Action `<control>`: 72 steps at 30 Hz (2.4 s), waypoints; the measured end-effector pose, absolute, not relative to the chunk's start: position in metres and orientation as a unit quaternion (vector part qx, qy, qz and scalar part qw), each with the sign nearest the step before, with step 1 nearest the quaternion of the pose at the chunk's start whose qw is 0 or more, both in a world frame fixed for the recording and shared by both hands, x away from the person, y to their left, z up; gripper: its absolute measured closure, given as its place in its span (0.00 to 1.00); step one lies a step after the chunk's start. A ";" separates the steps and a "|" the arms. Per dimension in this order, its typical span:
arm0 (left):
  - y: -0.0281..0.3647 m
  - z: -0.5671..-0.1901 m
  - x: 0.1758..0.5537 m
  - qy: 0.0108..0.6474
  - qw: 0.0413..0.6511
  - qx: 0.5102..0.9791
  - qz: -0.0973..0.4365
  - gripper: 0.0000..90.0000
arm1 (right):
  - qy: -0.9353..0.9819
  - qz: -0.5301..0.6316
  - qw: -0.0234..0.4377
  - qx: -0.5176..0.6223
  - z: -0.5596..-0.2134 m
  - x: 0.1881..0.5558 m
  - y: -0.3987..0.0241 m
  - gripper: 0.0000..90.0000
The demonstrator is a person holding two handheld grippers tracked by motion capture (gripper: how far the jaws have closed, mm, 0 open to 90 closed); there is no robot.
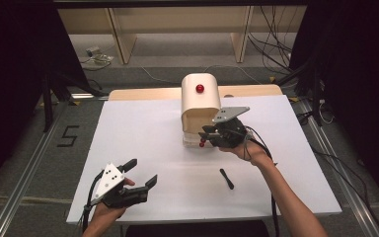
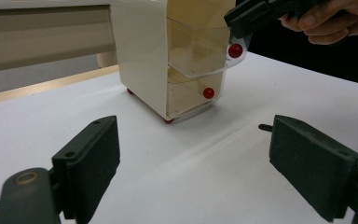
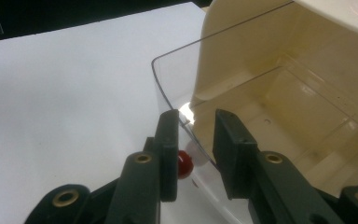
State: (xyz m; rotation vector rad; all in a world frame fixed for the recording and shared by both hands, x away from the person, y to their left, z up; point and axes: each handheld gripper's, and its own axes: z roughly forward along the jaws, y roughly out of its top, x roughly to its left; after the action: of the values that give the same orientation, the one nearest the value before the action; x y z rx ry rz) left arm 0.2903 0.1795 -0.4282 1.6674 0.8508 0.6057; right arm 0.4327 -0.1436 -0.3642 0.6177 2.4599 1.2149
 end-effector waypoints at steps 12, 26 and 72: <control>0.180 -0.428 0.290 0.359 0.553 0.707 0.257 0.18 | 0.866 0.423 0.162 0.211 -0.364 0.431 -0.144 0.80; 0.180 -0.428 0.290 0.358 0.553 0.707 0.257 0.18 | 0.870 0.418 0.160 0.207 -0.364 0.428 -0.143 0.80; 0.180 -0.428 0.290 0.357 0.553 0.707 0.257 0.18 | 0.853 0.451 0.165 0.203 -0.350 0.419 -0.151 0.57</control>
State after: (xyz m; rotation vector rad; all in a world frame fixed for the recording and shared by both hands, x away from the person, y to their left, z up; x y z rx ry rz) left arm 0.2898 0.1795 -0.4277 1.6712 0.8443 0.6080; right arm 0.4191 -0.1511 -0.3496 0.5794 2.4295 1.2859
